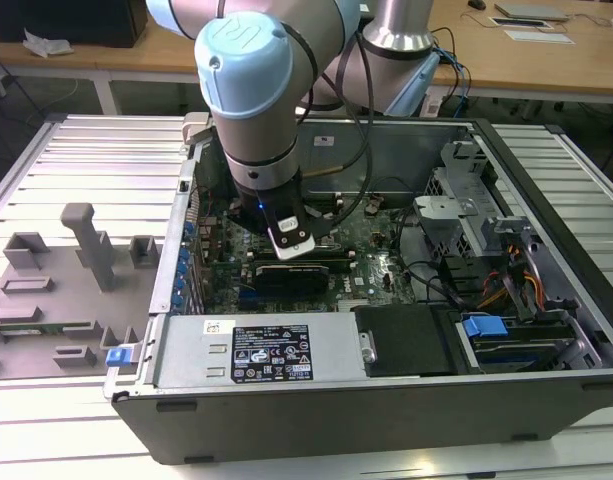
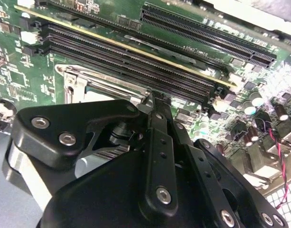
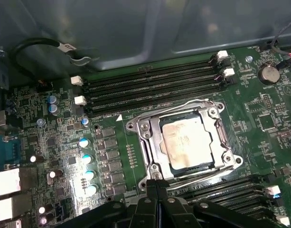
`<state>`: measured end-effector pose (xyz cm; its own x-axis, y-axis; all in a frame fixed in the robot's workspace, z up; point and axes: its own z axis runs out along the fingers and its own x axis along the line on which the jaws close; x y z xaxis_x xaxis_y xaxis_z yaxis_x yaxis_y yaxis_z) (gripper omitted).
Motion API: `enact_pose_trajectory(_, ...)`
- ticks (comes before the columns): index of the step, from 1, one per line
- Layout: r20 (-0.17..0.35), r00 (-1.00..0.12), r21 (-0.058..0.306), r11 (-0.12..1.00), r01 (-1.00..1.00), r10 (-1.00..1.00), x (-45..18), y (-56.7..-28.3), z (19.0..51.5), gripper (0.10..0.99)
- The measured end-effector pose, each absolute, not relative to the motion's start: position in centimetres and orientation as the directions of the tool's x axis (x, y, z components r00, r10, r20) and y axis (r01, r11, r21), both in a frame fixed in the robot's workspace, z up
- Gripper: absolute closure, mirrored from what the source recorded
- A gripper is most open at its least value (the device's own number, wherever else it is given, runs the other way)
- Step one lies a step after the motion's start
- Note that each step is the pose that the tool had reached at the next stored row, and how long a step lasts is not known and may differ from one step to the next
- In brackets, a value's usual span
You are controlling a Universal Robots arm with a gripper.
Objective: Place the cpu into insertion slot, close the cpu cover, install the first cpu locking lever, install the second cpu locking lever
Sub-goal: 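Install the second cpu locking lever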
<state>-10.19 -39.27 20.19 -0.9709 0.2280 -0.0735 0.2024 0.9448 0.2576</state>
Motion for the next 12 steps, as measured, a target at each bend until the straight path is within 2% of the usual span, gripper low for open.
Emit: enact_pose_trajectory(12,-0.073,-0.971,0.26,0.944,0.201,0.227,-10.19,-39.0,19.78,0.98)
